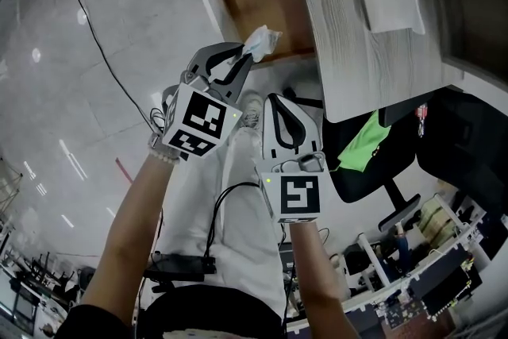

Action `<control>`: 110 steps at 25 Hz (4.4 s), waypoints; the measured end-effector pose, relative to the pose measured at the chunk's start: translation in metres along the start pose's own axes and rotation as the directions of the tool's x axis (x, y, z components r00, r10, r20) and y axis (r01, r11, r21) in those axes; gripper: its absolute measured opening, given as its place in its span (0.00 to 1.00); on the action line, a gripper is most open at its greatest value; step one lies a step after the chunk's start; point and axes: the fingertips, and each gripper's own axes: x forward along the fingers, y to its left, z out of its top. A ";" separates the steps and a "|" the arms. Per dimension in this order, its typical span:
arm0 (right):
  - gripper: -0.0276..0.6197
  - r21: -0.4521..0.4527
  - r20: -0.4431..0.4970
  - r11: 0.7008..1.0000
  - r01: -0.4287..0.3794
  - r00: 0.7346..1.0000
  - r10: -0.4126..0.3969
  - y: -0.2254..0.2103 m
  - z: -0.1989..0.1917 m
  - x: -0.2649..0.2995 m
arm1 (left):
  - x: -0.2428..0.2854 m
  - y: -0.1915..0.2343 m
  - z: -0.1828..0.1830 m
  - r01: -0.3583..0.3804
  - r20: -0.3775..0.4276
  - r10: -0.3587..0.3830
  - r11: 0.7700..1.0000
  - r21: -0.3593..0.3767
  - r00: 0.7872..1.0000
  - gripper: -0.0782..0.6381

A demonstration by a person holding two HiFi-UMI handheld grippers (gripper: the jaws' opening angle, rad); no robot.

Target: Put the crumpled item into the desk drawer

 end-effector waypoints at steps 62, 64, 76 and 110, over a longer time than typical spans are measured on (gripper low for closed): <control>0.05 -0.009 0.106 0.998 -0.058 0.993 0.059 -0.011 0.070 -0.051 | -0.105 -0.032 0.069 -0.188 0.088 0.188 0.982 -0.010 0.978 0.13; 0.05 -0.038 0.126 0.997 -0.063 0.990 0.067 -0.011 0.086 -0.061 | -0.116 -0.035 0.082 -0.190 0.102 0.189 0.982 -0.006 0.977 0.13; 0.05 -0.133 0.204 0.989 -0.058 0.975 0.085 -0.005 0.155 -0.115 | -0.196 -0.039 0.159 -0.246 0.213 0.250 0.968 -0.042 0.945 0.13; 0.05 -0.199 0.334 0.979 -0.032 0.937 0.098 0.008 0.235 -0.190 | -0.293 -0.058 0.234 -0.284 0.365 0.263 0.959 0.005 0.893 0.13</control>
